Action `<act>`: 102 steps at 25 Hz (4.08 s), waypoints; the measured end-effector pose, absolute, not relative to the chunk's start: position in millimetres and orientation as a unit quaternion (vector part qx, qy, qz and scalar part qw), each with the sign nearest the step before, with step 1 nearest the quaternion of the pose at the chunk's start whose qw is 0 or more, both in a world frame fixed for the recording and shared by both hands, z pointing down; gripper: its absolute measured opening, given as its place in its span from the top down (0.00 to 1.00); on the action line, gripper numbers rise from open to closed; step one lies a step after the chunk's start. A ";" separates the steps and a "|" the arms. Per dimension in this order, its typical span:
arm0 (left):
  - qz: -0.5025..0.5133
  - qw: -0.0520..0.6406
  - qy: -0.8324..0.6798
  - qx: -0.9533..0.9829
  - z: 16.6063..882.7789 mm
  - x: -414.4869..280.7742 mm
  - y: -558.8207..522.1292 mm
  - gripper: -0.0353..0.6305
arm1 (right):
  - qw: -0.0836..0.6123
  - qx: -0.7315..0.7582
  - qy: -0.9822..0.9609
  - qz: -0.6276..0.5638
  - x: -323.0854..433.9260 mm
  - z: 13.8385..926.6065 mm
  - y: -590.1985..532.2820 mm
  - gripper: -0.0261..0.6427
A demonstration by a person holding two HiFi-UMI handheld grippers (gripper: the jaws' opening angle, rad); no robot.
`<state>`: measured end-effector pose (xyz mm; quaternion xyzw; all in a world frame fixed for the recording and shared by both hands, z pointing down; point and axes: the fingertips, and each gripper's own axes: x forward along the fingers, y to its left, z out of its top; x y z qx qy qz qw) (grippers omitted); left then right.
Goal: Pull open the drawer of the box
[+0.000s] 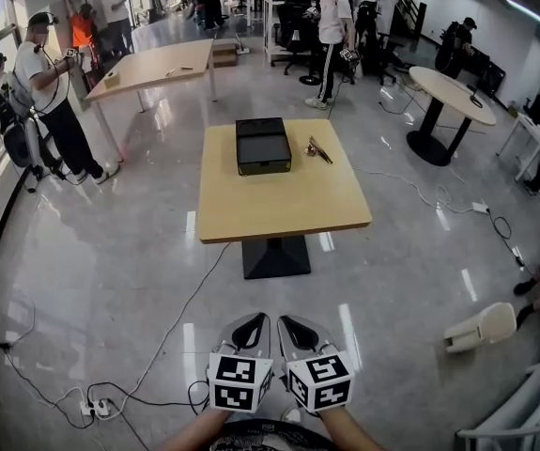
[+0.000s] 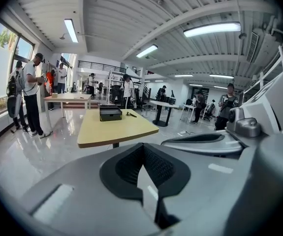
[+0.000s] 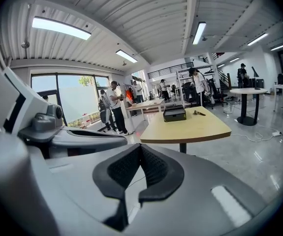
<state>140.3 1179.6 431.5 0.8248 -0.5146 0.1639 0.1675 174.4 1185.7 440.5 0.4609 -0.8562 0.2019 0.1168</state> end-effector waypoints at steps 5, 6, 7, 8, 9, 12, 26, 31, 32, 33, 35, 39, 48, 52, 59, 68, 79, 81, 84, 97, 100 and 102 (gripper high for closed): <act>0.165 0.168 -0.504 0.831 430.3 -21.2 1062.1 0.93 | 0.126 0.467 -0.852 0.200 12.4 440.0 1068.4 0.95; 0.164 0.170 -0.502 0.832 428.8 -64.4 1044.8 0.93 | 0.128 0.467 -0.852 0.198 -31.4 437.4 1050.7 0.95; 0.163 0.172 -0.500 0.833 425.5 -103.3 1029.8 0.93 | 0.129 0.468 -0.852 0.197 -71.1 432.7 1035.1 0.95; 0.162 0.174 -0.499 0.833 419.2 -135.0 1014.6 0.93 | 0.130 0.468 -0.852 0.196 -103.7 425.1 1019.1 0.95; 0.161 0.176 -0.497 0.834 411.4 -159.7 997.1 0.93 | 0.131 0.469 -0.852 0.194 -129.2 416.6 1000.7 0.95; 0.156 0.173 -0.496 0.837 402.3 -228.3 934.6 0.93 | 0.136 0.471 -0.851 0.190 -198.1 409.5 938.0 0.95; 0.157 0.178 -0.496 0.835 417.1 -378.9 797.1 0.93 | 0.143 0.467 -0.852 0.186 -348.7 423.7 800.9 0.95; 0.157 0.181 -0.508 0.827 421.7 -277.0 704.9 0.93 | 0.141 0.457 -0.859 0.185 -245.3 427.1 708.5 0.95; 0.158 0.181 -0.509 0.827 421.0 -253.6 681.3 0.93 | 0.141 0.456 -0.859 0.184 -222.3 426.0 685.0 0.95; 0.158 0.180 -0.509 0.826 419.5 -231.0 657.2 0.93 | 0.141 0.455 -0.860 0.184 -200.2 424.6 660.8 0.95; 0.160 0.181 -0.512 0.825 415.9 -185.0 606.4 0.93 | 0.142 0.451 -0.862 0.185 -154.7 421.7 610.0 0.95; 0.160 0.184 -0.517 0.821 407.1 -101.3 483.4 0.93 | 0.143 0.442 -0.866 0.183 -72.5 410.9 487.5 0.95; 0.175 0.186 -0.523 0.813 417.9 118.2 204.6 0.93 | 0.142 0.430 -0.870 0.192 145.1 421.7 205.3 0.95; 0.181 0.190 -0.532 0.805 420.6 193.0 107.1 0.93 | 0.140 0.419 -0.876 0.195 219.5 422.1 108.5 0.95; 0.184 0.188 -0.545 0.796 426.8 325.9 -50.1 0.93 | 0.142 0.404 -0.883 0.191 350.9 428.1 -48.0 0.95; 0.180 0.198 -0.555 0.788 435.5 348.9 -135.3 0.93 | 0.151 0.388 -0.889 0.192 371.5 439.2 -135.9 0.95; 0.184 0.209 -0.536 0.797 445.9 175.9 -287.1 0.93 | 0.166 0.391 -0.886 0.186 196.7 447.0 -286.0 0.95; 0.186 0.209 -0.529 0.801 449.9 131.9 -319.7 0.93 | 0.169 0.395 -0.883 0.188 152.1 451.1 -318.1 0.95; 0.186 0.212 -0.517 0.808 450.7 65.5 -376.1 0.93 | 0.175 0.398 -0.881 0.186 83.4 452.1 -375.1 0.95; 0.174 0.209 -0.478 0.835 466.5 -279.1 -510.4 0.93 | 0.190 0.438 -0.863 0.165 -260.1 469.8 -511.4 0.95; 0.174 0.210 -0.473 0.837 473.6 -343.8 -536.3 0.93 | 0.193 0.443 -0.860 0.165 -323.1 477.6 -537.1 0.95; 0.172 0.212 -0.472 0.838 473.1 -371.3 -562.3 0.93 | 0.192 0.445 -0.859 0.164 -350.4 476.5 -563.0 0.95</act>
